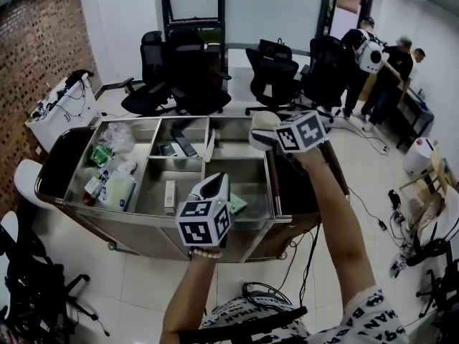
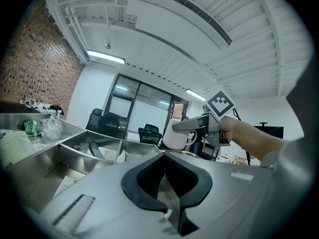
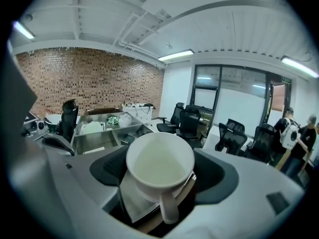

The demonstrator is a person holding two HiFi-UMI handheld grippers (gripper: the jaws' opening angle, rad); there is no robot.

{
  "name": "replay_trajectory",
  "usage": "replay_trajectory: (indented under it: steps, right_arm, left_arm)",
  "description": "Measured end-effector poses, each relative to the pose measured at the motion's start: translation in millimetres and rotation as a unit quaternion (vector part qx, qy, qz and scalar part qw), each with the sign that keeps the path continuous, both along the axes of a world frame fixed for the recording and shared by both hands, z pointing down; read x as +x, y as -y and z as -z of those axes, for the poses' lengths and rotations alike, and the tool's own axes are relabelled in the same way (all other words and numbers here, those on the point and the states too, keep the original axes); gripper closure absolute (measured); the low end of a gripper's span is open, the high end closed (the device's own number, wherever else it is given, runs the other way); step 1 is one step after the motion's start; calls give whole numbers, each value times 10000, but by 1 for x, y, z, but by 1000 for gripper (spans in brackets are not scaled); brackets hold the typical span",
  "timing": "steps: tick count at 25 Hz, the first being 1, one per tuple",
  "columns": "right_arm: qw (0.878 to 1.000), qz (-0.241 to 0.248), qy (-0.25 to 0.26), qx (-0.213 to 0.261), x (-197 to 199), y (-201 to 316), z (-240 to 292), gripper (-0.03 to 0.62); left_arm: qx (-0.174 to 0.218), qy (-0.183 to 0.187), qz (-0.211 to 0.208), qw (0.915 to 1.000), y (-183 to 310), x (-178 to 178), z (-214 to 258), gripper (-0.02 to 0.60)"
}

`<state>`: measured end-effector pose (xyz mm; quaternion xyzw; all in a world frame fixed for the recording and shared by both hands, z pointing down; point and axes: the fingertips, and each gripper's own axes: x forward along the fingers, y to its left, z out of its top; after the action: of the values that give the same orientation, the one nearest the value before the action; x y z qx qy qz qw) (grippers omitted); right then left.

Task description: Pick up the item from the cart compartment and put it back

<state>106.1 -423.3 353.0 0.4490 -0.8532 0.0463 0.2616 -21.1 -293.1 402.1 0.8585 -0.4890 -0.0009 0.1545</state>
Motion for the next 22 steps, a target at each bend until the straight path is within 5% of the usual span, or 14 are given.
replay_trajectory:
  steps: [9, 22]
  right_arm:
    - [9985, 108, 46, -543, -8, 71, -39, 181]
    - [9884, 106, -654, -1370, -40, 142, -121, 180]
  left_arm:
    - [-341, 114, 154, 9992, 38, 2, 0, 581]
    - [-674, 118, 472, 9965, 60, -11, -22, 581]
